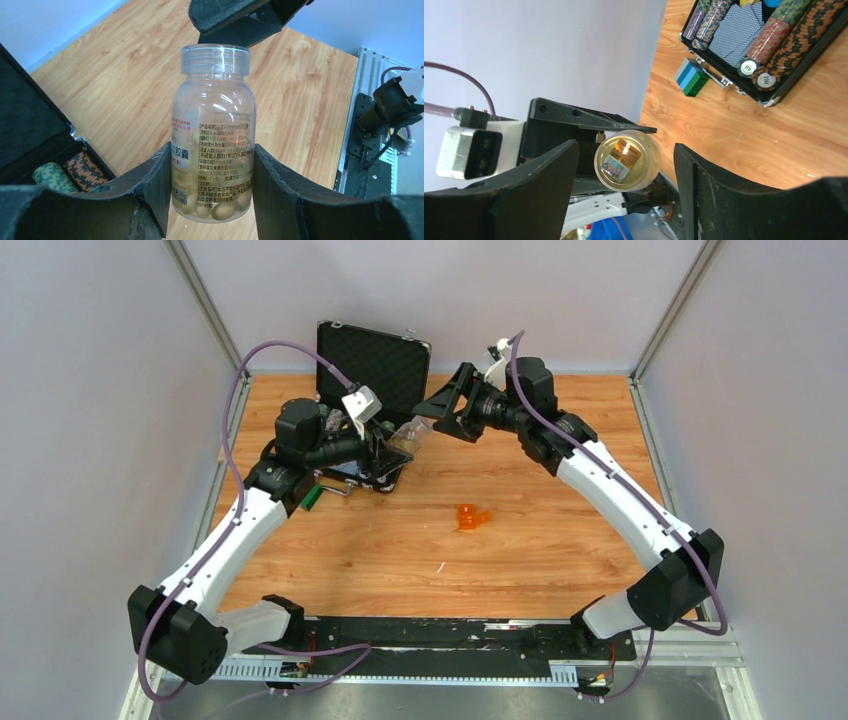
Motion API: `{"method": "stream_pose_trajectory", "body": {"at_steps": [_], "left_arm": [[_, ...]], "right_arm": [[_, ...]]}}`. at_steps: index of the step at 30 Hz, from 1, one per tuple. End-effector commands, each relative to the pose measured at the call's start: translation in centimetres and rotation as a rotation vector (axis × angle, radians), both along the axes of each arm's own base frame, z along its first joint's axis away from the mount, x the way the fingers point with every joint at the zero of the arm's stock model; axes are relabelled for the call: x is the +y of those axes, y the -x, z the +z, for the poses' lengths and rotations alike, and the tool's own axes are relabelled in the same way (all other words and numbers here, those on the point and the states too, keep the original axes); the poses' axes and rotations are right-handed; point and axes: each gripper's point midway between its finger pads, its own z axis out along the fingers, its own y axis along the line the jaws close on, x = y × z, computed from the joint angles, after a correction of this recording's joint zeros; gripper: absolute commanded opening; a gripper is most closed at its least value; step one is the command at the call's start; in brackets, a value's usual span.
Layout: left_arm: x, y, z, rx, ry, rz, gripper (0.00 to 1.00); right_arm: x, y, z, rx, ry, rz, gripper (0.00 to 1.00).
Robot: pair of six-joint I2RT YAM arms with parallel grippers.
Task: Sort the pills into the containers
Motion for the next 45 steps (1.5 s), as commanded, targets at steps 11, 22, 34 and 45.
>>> {"method": "stream_pose_trajectory", "body": {"at_steps": [11, 22, 34, 45], "left_arm": [[0.2, -1.5, 2.3, -0.058, 0.106, 0.086, 0.0], [0.4, -1.2, 3.9, -0.031, 0.14, 0.112, 0.0], [-0.9, 2.8, 5.1, 0.014, 0.159, -0.096, 0.0], [-0.3, 1.7, 3.7, -0.027, 0.093, -0.051, 0.0]], "right_arm": [[2.1, -0.1, 1.5, 0.107, -0.036, 0.033, 0.64], [2.6, 0.7, 2.6, -0.113, 0.036, 0.181, 0.36], [0.5, 4.8, 0.7, -0.578, 0.032, 0.721, 0.43], [-0.1, 0.3, 2.4, -0.345, 0.108, 0.298, 1.0]]}}
